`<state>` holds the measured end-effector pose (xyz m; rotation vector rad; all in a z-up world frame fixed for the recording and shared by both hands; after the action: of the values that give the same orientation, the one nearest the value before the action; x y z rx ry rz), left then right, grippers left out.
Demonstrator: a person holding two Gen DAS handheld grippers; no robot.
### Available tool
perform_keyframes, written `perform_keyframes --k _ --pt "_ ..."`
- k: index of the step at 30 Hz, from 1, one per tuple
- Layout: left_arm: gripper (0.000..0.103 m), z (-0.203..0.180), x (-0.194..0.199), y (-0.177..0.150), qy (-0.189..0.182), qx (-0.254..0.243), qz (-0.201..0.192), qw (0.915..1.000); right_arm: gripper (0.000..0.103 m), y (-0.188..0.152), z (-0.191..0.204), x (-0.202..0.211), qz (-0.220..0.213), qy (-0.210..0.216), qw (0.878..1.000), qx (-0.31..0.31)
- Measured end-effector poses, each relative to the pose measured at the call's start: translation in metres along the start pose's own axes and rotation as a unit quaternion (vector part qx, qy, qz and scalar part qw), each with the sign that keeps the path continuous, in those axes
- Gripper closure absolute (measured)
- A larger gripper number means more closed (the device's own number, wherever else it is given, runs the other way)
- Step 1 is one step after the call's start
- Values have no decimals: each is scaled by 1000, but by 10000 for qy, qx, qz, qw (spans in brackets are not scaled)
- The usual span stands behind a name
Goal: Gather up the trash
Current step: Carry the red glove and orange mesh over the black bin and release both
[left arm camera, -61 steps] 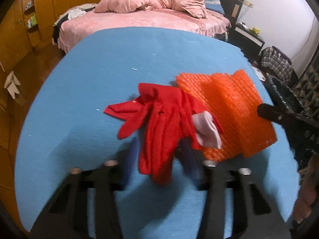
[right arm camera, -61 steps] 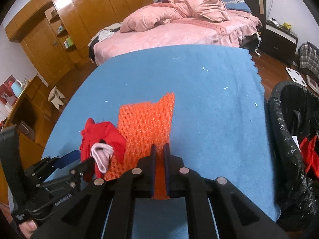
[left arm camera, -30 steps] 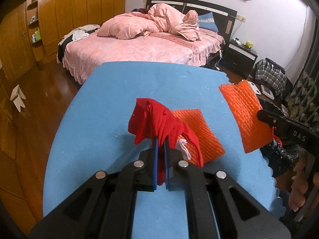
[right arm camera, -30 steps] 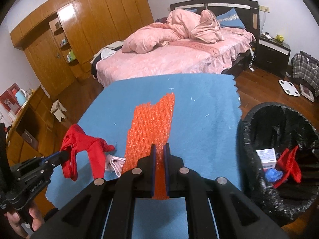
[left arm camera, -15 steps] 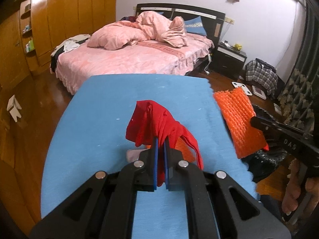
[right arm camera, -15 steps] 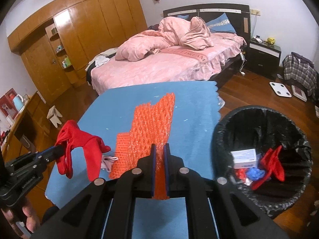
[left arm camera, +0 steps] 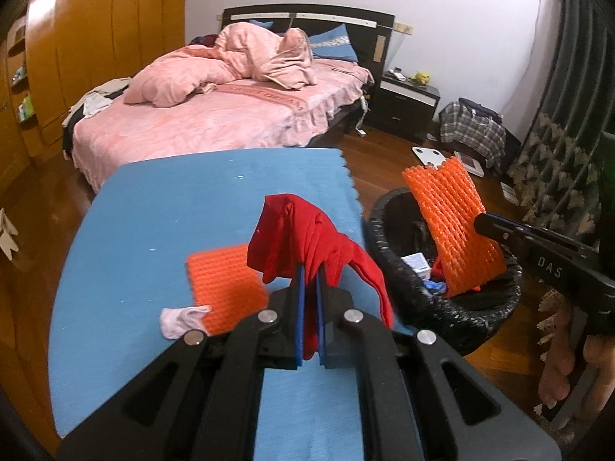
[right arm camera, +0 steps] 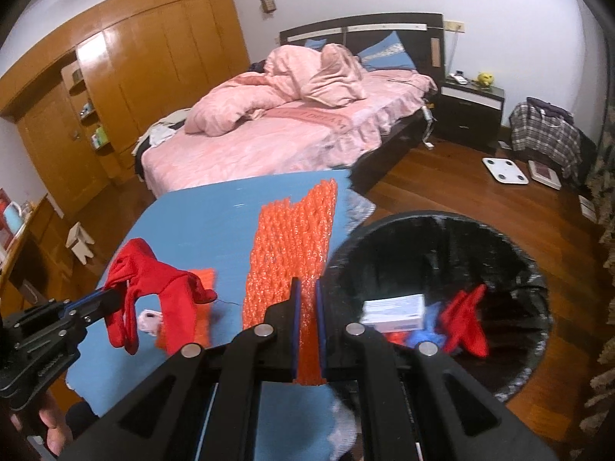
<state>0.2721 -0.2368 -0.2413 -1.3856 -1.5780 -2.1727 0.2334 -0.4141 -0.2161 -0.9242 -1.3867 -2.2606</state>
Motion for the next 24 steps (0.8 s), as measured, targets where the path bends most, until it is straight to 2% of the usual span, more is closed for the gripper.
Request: perform_keyframes --k 9,16,24 --pt "99 -52 -19 24 -240 -166 13 9996 96 16 -64 6 -51 -314 9994 -135" --pt "99 -107 -38 48 -503 -370 -19 9980 96 27 -112 5 -69 -525 9982 -269" --pt "99 -155 -75 48 -708 -563 190 9957 96 22 -165 -11 52 -684 9963 -523"
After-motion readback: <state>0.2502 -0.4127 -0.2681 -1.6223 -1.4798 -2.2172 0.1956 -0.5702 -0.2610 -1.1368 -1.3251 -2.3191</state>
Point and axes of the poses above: each gripper's, at about its wrist camera, not at the fingertips, and x roughly against the way its jaws point, z to its left, y to its top, the point moved 10 cm from there along -x, roughly the way its jaws point, and after that the axes turned 10 degrees about -x, right-handed, at the moved point
